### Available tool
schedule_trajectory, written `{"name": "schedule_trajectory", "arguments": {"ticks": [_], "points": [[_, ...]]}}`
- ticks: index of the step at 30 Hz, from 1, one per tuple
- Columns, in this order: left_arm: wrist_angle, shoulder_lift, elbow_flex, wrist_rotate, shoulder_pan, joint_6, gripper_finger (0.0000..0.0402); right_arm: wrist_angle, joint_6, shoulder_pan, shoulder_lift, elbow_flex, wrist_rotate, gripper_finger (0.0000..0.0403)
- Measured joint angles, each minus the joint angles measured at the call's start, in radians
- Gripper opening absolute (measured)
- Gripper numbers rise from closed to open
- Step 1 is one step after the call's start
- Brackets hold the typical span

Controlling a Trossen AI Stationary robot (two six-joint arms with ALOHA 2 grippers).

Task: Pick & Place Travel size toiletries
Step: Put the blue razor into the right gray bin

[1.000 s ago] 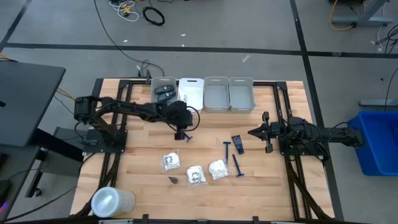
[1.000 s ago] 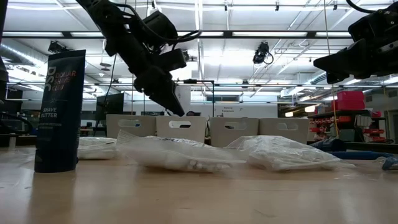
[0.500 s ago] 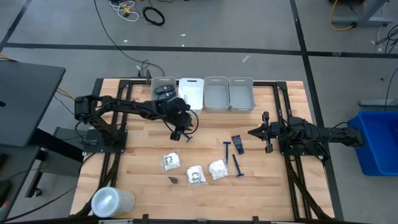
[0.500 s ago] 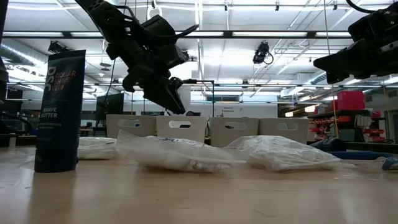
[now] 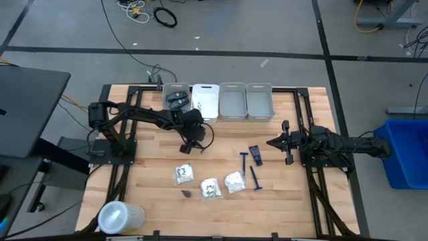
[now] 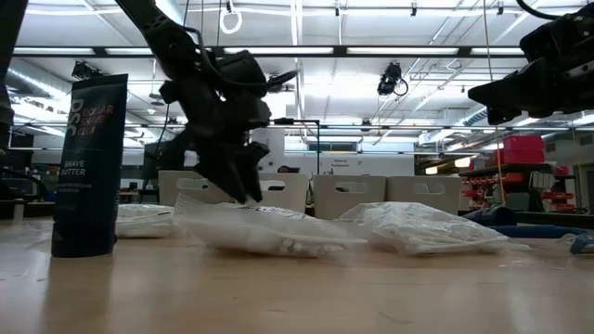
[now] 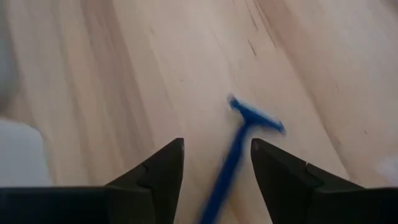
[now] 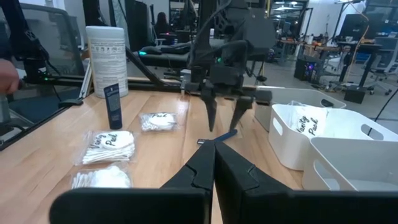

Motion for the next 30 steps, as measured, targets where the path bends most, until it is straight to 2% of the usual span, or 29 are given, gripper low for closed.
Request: {"name": "schedule_trajectory", "arguments": {"ticks": [9, 18, 30], "points": [[-0.006, 0.031, 0.001, 0.023, 0.003, 0.045, 0.0186, 0.001, 0.000, 0.000, 0.009, 0.000, 0.003, 0.0014], [-0.017, 0.044, 0.001, -0.002, 0.002, 0.116, 0.0185, -0.003, 0.000, 0.000, 0.009, 0.000, 0.003, 0.0013], [-0.013, 0.044, -0.034, -0.045, -0.007, 0.106, 0.0184, -0.003, 0.000, 0.000, 0.009, 0.000, 0.003, 0.0014]]}}
